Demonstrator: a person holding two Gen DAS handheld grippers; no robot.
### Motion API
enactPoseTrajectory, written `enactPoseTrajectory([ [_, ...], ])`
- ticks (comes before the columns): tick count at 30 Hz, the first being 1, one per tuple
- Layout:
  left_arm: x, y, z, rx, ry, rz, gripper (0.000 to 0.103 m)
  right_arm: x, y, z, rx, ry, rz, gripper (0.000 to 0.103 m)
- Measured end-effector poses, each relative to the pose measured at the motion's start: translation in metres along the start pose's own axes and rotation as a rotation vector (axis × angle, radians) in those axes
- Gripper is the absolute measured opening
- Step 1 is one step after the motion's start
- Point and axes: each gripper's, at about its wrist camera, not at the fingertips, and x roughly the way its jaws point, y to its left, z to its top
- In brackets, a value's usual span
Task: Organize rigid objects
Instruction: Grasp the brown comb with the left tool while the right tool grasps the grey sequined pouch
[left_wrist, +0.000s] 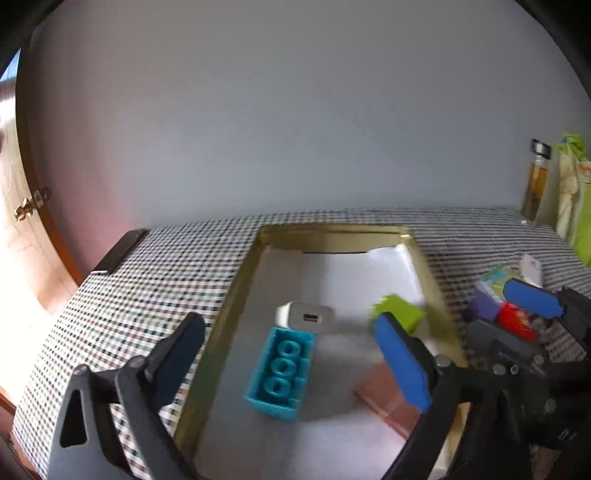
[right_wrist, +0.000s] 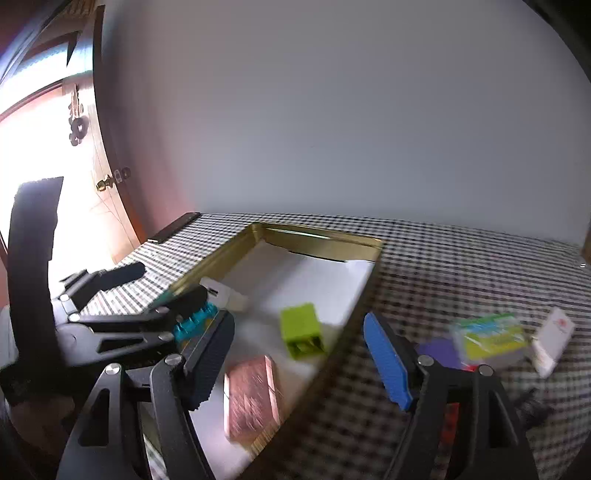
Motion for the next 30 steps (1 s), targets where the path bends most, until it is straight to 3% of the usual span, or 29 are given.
enactPoseTrajectory([
  [8, -0.026, -0.058, -0.017, 0.066, -0.023, -0.129, 0.096, -0.045, -0.062, -0.029, 0.063, -0.023, -0.159, 0.076],
  [13, -0.033, -0.089, -0.023, 0.086, -0.021, -0.171, 0.096, -0.055, -0.097, -0.038, 0.147, -0.02, -0.234, 0.076],
  [22, -0.041, -0.142, -0.038, 0.169, -0.002, -0.256, 0.095, -0.055, -0.127, -0.054, 0.235, 0.014, -0.256, 0.076],
  [30, -0.017, -0.155, -0.046, 0.162, 0.11, -0.328, 0.094, -0.057, -0.14, -0.058, 0.303, 0.02, -0.282, 0.076],
])
